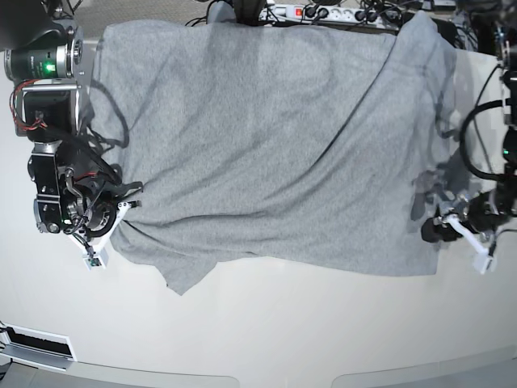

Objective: Layout the t-shirt on the table in an organized manner, then fold the t-shirt properly

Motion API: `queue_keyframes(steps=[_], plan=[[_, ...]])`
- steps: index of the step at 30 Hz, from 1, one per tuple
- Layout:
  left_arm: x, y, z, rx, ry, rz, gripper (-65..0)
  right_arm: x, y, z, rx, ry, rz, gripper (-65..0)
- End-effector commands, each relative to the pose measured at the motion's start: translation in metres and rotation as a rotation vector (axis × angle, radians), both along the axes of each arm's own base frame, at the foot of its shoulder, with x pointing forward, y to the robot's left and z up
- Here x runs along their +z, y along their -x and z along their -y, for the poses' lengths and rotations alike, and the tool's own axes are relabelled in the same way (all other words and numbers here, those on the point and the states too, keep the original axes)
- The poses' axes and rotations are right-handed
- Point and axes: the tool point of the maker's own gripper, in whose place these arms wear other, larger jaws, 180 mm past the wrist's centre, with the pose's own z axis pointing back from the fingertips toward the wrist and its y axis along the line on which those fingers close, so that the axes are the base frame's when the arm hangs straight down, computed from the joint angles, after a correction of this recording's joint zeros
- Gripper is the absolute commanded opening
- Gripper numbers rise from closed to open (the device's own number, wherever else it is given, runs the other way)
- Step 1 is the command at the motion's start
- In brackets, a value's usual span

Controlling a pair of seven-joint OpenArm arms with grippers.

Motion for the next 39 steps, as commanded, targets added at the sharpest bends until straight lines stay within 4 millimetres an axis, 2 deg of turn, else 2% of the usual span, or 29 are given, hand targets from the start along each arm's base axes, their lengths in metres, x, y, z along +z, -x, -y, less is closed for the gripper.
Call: queue_keyframes(steps=[1,3,6,8,14,17,21,25,29,34,39], plan=[[0.011,-0.013,-0.004,0.014,0.003,0.049,-22.2,0.018,-0.018,0.006,-0.004,0.007,0.055,-65.0],[-0.012,-0.006,0.003,0.028,0.012,0.005,-24.4,0.018,-0.018,0.005,0.002,0.005,0.055,-65.0],[-0.045,0.011,0.015,0.031,0.021,-0.080,-38.9,0.019,-0.019,0.002,0.022,-0.005,0.062,-65.0],[-0.061,0.025,0.019,0.030,0.023,-0.124,-45.7,0.019,-0.018,0.000,0.033,-0.008,0.060,-65.0],[-0.097,0.082,0.018,0.007,0.009,-0.307,-46.0,0.016,-0.012,0.002,0.040,-0.002,0.024,-65.0],[-0.106,0.107,0.003,0.005,-0.015,-0.371,-46.0,0.013,-0.006,0.002,0.065,-0.001,-0.015,-65.0],[-0.100,0.122,-0.031,0.029,-0.074,-0.397,-46.0,0.009,0.007,0.015,0.056,0.027,-0.089,-65.0],[-0.081,0.127,-0.067,0.070,-0.100,-0.411,-46.0,0.012,0.016,0.041,0.033,0.073,-0.135,-65.0],[-0.064,0.133,-0.088,0.064,-0.100,-0.424,-46.0,0.016,0.023,0.063,0.011,0.102,-0.158,-65.0],[-0.037,0.124,-0.090,0.058,0.013,-0.364,-46.0,0.021,0.020,0.048,0.064,-0.023,-0.131,-65.0],[-0.002,0.090,-0.084,0.030,0.110,-0.219,-46.0,0.030,0.011,0.028,0.123,-0.117,-0.092,-65.0]])
